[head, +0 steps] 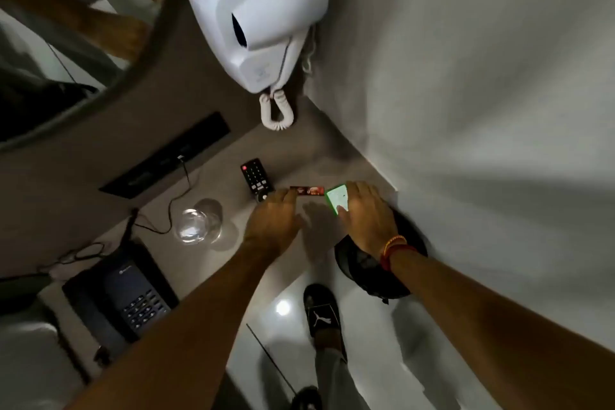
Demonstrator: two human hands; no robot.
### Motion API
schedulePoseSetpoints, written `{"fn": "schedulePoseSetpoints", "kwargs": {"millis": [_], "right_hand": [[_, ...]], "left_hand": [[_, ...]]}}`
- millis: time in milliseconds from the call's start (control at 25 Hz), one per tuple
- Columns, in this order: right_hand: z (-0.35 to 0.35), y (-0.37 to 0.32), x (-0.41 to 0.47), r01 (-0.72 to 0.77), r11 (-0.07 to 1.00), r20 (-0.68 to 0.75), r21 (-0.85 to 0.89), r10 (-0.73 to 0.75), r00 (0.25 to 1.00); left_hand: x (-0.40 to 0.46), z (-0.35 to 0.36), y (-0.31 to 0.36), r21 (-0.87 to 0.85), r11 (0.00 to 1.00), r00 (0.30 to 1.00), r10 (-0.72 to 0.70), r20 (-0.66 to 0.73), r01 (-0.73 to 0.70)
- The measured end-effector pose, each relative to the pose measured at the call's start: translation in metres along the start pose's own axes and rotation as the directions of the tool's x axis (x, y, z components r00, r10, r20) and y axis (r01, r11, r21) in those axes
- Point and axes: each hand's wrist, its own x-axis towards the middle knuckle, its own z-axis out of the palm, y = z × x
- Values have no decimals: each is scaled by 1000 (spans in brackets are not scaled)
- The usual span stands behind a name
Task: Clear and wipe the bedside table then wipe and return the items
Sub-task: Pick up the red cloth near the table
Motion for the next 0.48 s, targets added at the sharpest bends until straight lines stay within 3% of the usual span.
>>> {"fn": "schedulePoseSetpoints", "kwargs": {"millis": [200, 320, 480], "right_hand": [[74, 23, 55, -269, 960, 38, 75, 267, 963], [100, 16, 62, -406, 904, 26, 131, 407, 913], [105, 10, 65, -449, 790, 41, 418, 478, 878]], "left_hand": [[89, 68, -4, 98, 994, 998, 61, -30, -57], [98, 91, -16, 147, 988, 997, 58, -49, -51], [97, 101, -11, 135, 990, 999, -23, -26, 26]]}}
